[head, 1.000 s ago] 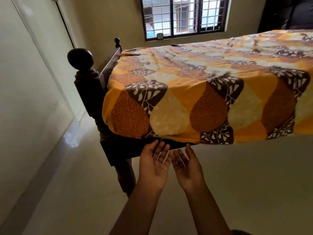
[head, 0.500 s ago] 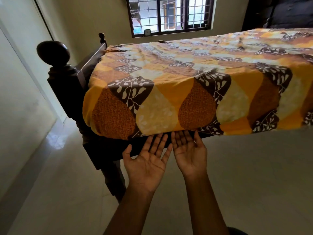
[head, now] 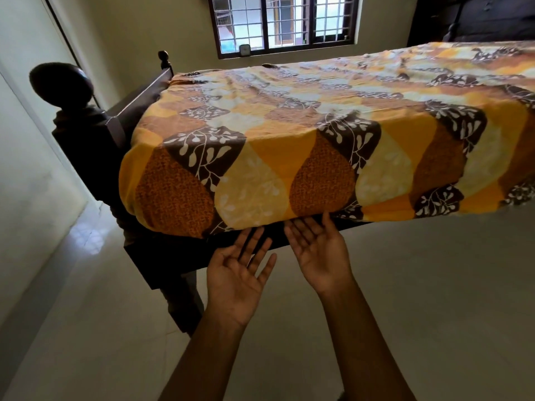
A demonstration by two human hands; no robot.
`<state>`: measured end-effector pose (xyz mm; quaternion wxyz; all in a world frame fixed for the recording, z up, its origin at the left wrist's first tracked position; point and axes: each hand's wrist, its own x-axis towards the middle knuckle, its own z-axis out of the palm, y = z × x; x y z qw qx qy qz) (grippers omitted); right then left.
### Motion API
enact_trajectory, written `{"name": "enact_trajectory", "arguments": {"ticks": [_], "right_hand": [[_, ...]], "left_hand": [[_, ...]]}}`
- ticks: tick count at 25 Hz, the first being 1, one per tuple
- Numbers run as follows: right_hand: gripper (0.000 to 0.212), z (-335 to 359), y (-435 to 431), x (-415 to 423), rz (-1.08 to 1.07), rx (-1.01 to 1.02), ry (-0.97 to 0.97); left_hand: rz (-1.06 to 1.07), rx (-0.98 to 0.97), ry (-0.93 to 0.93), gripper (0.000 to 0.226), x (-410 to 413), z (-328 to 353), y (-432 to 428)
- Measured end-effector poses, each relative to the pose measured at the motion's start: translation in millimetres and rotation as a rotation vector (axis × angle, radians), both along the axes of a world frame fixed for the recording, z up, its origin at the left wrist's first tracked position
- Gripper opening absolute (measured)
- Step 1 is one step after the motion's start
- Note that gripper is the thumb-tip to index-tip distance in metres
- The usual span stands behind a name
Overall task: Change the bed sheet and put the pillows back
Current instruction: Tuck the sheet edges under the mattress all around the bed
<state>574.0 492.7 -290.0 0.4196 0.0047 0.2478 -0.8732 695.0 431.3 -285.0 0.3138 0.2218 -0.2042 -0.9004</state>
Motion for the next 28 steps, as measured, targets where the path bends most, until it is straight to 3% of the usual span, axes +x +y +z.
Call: {"name": "enact_trajectory", "arguments": {"ticks": [2, 5, 9, 11, 13, 17, 22, 25, 28], "right_hand": [[0.03, -13.9, 15.4, -10.2, -0.079, 0.126, -0.019], [0.017, -16.8, 24.0, -27.9, -0.146, 0.163, -0.093], [0.012, -1.9, 11.3, -46.5, -0.19, 0.202, -0.096], [0.013, 1.2, 12.0, -52.3, -0.218, 0.123, -0.111], [0.02, 0.4, 20.0, -53.3, -0.196, -0.003, -0.09], [0.055, -9.6, 31.5, -50.4, -0.105, -0.24, -0.034], [0.067, 6.4, 13.5, -54.3, -0.065, -0.251, 0.007], [0.05, 3.0, 20.7, -54.5, -0.144, -0.031, 0.039], [0.03, -11.1, 48.8, -52.4, -0.168, 0.205, 0.088]], "left_hand": [[0.029, 0.002, -0.075, 0.032, -5.4, 4.4, 6.3], [-0.03, -0.027, -0.053, 0.032, -22.0, 15.2, 31.9], [-0.068, 0.003, 0.021, 0.046, -46.0, 27.8, 43.0], [-0.05, 0.067, 0.125, 0.052, -50.6, 22.4, 40.7], [-0.08, 0.079, 0.238, 0.061, -50.1, 10.1, 36.9], [-0.174, -0.01, 0.383, 0.094, -47.5, -11.2, 28.9], [-0.175, -0.025, 0.391, 0.077, -49.4, -14.2, 26.0], [-0.088, -0.048, 0.139, 0.042, -52.9, -11.4, 36.2], [-0.061, -0.033, -0.064, 0.034, -65.1, -9.9, 57.4]]}}
